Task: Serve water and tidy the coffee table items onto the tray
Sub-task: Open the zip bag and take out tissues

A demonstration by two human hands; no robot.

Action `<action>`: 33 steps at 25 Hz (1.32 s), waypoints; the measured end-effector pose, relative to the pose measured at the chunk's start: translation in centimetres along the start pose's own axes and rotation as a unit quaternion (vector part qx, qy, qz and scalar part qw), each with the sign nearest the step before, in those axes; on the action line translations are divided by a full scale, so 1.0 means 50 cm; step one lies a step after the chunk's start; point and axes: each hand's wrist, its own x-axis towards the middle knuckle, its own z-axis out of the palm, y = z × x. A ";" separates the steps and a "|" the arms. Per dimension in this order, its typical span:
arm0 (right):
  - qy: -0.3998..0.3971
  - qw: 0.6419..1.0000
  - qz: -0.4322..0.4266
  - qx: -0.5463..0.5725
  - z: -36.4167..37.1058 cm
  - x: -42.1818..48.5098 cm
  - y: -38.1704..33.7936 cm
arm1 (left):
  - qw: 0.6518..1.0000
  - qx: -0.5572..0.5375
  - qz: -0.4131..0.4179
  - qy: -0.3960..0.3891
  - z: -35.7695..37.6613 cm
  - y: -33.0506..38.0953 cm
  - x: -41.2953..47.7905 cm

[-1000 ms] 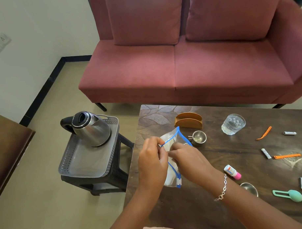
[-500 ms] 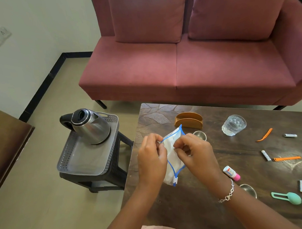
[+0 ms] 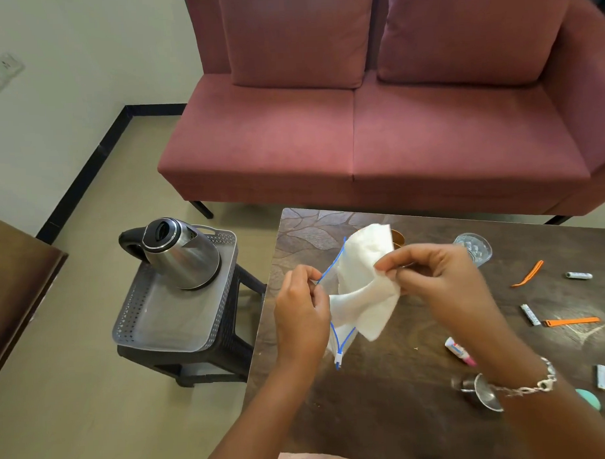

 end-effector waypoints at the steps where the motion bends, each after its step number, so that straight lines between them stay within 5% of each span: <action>1: 0.016 1.000 -0.007 0.020 -0.015 0.002 -0.007 | 1.000 0.002 0.001 0.000 0.000 -0.001 0.001; 9: 0.095 0.987 -0.062 0.113 -0.132 0.008 -0.034 | 0.999 0.030 -0.019 -0.005 -0.016 -0.019 0.014; 14: 0.138 0.985 -0.102 -0.036 -0.146 0.027 -0.004 | 0.998 -0.011 -0.055 -0.011 -0.030 -0.023 0.021; 19: 0.003 0.968 -0.067 -0.243 -0.036 0.010 0.022 | 0.979 -0.145 -0.142 -0.035 -0.026 -0.009 0.012; 23: -0.135 0.855 -0.048 -0.498 0.056 -0.027 0.060 | 0.961 -0.205 -0.181 -0.028 -0.012 -0.011 0.003; 26: -0.142 0.842 -0.076 -0.514 0.096 -0.043 0.096 | 0.948 -0.233 -0.213 -0.038 -0.005 -0.019 -0.010; 30: -0.175 0.852 -0.089 -0.485 0.103 -0.041 0.136 | 0.997 0.024 -0.076 0.009 -0.031 -0.078 -0.013; 33: -0.231 0.855 -0.102 -0.453 0.097 -0.035 0.167 | 0.953 0.202 0.026 -0.222 -0.071 -0.146 0.005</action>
